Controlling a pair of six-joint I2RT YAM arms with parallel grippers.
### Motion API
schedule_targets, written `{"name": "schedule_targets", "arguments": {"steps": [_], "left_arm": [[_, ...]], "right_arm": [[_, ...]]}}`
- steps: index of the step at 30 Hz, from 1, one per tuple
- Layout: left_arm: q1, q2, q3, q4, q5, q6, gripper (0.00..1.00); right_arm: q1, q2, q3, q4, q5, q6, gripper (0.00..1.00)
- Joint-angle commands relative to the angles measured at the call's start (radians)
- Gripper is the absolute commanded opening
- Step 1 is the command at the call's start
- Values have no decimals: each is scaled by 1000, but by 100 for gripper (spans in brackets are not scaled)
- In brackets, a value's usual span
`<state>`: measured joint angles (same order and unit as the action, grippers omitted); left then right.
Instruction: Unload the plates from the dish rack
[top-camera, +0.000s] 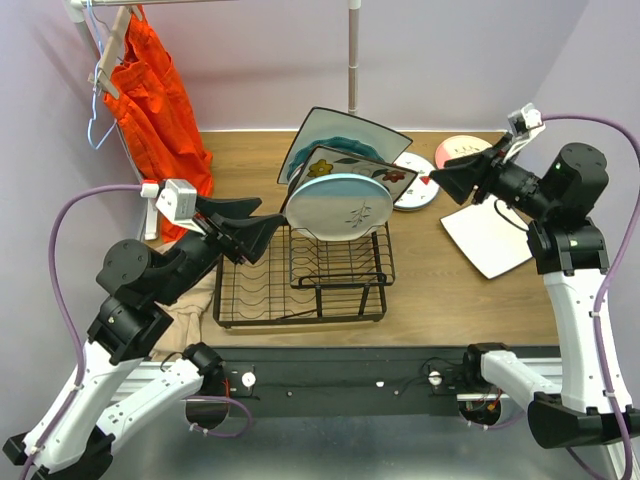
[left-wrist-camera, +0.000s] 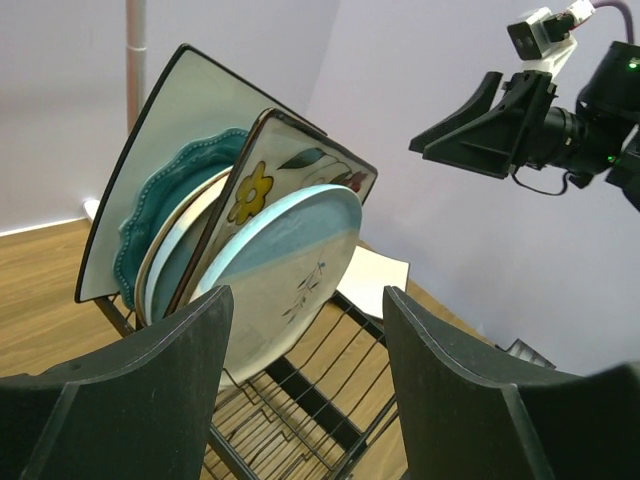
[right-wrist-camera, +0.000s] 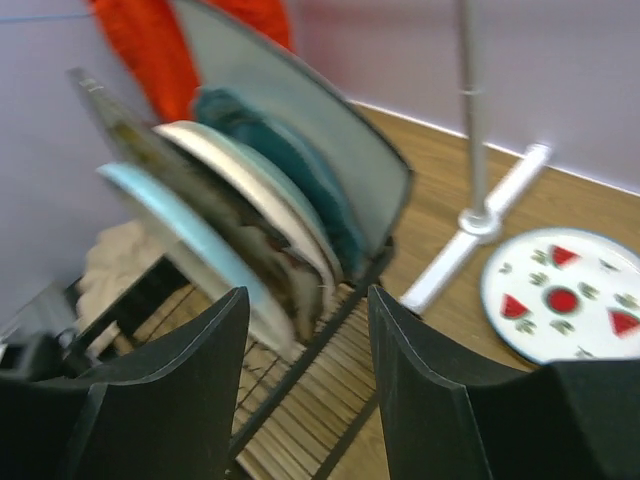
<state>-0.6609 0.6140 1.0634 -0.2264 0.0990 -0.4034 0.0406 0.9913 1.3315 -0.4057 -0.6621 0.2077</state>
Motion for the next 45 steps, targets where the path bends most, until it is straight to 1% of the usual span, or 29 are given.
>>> {"name": "schedule_targets", "arguments": {"steps": [1,2,9,10,12,16,17,18,19,20,22,24,27,30,35,40,45], "left_arm": [[6,-16,27,-1,64,11,70],[4,-19,24,1,64,11,70],[4,-25,10,9,76,25,70],[4,-25,9,9,76,25,70],[4,-28,1,15,77,18,70],[4,-28,-14,35,102,11,70],[4,-28,-16,39,103,11,70],[4,-26,-19,39,105,14,70],[4,-25,-19,36,105,17,70],[4,-25,-19,35,105,20,70],[4,-25,-16,26,105,29,70],[4,-28,-16,24,103,32,70],[4,-37,-19,18,102,35,70],[4,-45,-28,21,97,40,70],[4,-43,-46,33,93,48,70],[4,-34,-54,44,99,51,70],[6,-36,-54,44,100,46,70]], "right_arm": [[5,10,5,111,-424,-16,60],[5,10,3,140,-465,-8,60],[13,27,-17,157,-565,-57,64],[16,27,-20,159,-559,-79,71],[34,23,-34,175,-489,-88,73],[96,49,-58,180,-443,-122,72],[148,59,-63,179,-424,-131,72],[178,73,-61,167,-368,-143,72],[206,99,-57,153,-338,-189,72],[258,115,-52,140,-311,-198,72],[295,135,-46,128,-239,-264,71],[329,173,-38,123,-180,-289,71],[340,202,-25,110,-117,-327,70],[343,204,-25,107,-105,-350,70],[357,214,-26,91,-131,-376,69],[404,231,-41,90,-146,-405,64],[436,211,-64,90,-137,-433,60]]}}
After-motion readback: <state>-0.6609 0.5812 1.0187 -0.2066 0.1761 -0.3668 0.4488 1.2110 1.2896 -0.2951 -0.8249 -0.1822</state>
